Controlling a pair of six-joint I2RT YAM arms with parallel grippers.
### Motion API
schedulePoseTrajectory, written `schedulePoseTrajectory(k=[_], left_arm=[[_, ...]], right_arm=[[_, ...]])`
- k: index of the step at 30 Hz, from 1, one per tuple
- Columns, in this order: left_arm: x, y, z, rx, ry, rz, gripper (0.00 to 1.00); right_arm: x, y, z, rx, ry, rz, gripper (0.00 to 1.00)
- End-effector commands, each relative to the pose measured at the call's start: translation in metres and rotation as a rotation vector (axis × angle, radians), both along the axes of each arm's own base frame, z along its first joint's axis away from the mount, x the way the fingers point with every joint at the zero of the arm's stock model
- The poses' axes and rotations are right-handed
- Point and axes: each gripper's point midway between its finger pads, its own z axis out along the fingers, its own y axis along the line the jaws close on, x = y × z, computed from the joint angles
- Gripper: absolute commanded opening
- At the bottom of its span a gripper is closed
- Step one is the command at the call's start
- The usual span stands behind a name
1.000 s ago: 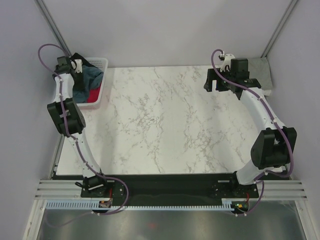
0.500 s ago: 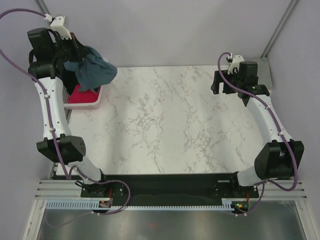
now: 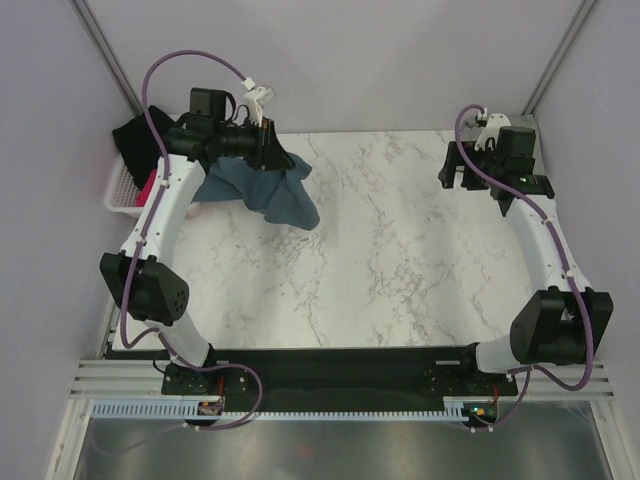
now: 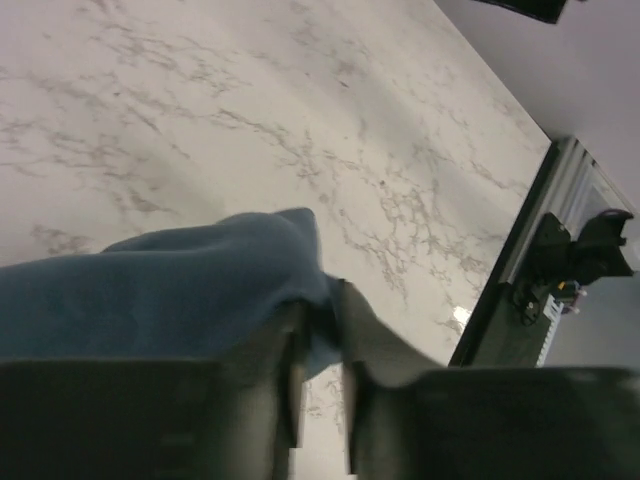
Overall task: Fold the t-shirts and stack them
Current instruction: Move the tshirt to the center of the board, then flatten the tshirt out
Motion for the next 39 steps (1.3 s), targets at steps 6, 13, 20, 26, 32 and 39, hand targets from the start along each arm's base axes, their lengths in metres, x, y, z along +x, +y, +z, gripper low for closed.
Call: schedulePoseTrajectory(k=[6, 13, 20, 26, 32, 39], left_arm=[[0.021, 0.03, -0.012, 0.071, -0.043, 0.092, 0.9], [0.03, 0.095, -0.099, 0.327, 0.108, 0.299, 0.89], [-0.002, 0.118, -0.139, 0.464, 0.156, 0.314, 0.84], [-0.009, 0.138, -0.148, 0.534, 0.125, 0.407, 0.81], [-0.017, 0.139, -0.145, 0.532, 0.117, 0.411, 0.81], [-0.016, 0.143, -0.142, 0.529, 0.111, 0.424, 0.81]], right_arm=[[-0.012, 0.015, 0.034, 0.055, -0.098, 0.086, 0.98], [-0.036, 0.084, 0.009, 0.073, 0.001, 0.428, 0.98], [-0.083, 0.195, -0.059, -0.358, 0.091, 0.932, 0.97], [-0.107, 0.27, -0.089, -0.494, 0.059, 1.176, 0.91], [-0.115, 0.305, -0.119, -0.595, 0.06, 1.254, 0.88], [-0.114, 0.307, -0.153, -0.677, 0.106, 1.254, 0.81]])
